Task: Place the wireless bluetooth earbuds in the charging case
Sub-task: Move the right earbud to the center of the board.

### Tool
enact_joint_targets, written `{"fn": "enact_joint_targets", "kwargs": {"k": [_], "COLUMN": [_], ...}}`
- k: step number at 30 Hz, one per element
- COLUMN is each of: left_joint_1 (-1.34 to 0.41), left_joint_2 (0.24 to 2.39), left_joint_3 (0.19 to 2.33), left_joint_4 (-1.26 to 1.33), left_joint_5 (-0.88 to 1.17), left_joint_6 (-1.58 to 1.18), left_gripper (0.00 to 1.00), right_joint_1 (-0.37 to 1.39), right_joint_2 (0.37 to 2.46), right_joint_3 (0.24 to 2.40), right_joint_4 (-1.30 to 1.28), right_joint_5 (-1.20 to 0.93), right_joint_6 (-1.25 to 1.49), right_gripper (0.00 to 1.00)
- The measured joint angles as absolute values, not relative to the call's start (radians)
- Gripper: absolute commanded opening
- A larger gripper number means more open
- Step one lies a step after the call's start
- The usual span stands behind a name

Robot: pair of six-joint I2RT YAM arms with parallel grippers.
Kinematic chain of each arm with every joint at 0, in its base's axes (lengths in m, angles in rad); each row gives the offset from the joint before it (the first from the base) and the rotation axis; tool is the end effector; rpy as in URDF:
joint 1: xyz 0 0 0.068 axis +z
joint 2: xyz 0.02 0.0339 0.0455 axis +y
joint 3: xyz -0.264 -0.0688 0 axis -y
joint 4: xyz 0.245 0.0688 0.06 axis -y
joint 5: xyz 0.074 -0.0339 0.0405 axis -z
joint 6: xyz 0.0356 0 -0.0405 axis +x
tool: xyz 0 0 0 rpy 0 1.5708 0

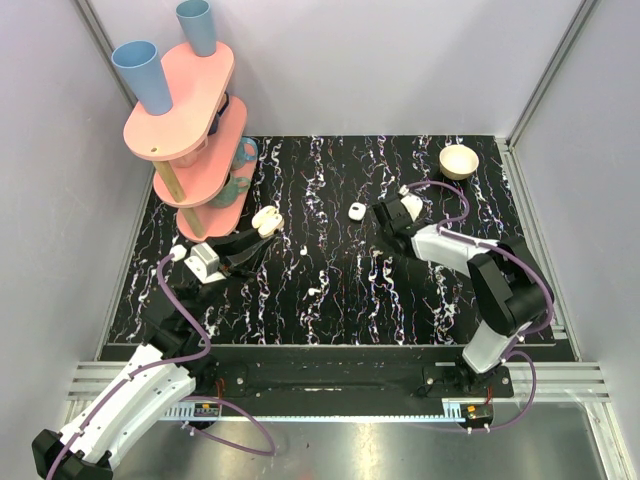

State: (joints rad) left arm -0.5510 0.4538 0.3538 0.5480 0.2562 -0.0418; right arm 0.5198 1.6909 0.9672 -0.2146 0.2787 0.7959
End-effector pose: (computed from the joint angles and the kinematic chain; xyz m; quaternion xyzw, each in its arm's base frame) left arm 0.1062 -0.0759 0.3114 0.2376 0.4838 -0.3103 0.7831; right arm 0.2990 0.1599 0.1710 0.1723 0.9263 0.0838 0.3244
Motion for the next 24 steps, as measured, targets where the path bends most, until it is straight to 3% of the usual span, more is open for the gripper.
{"fn": "enact_joint_targets", "kwargs": {"k": [24], "left_joint_1": [-0.551], "left_joint_2": [0.456], "left_joint_3": [0.354], "left_joint_4": [0.548], "left_joint_5": [0.253], "left_joint_6": [-0.042], "left_gripper": [0.0], "right_joint_1": [0.513], "right_joint_2": [1.604], "right_joint_3": [0.899], "right_joint_4": [-0.231], "right_joint_5": [0.294], "right_joint_6": [0.779], "right_gripper": [0.11]}}
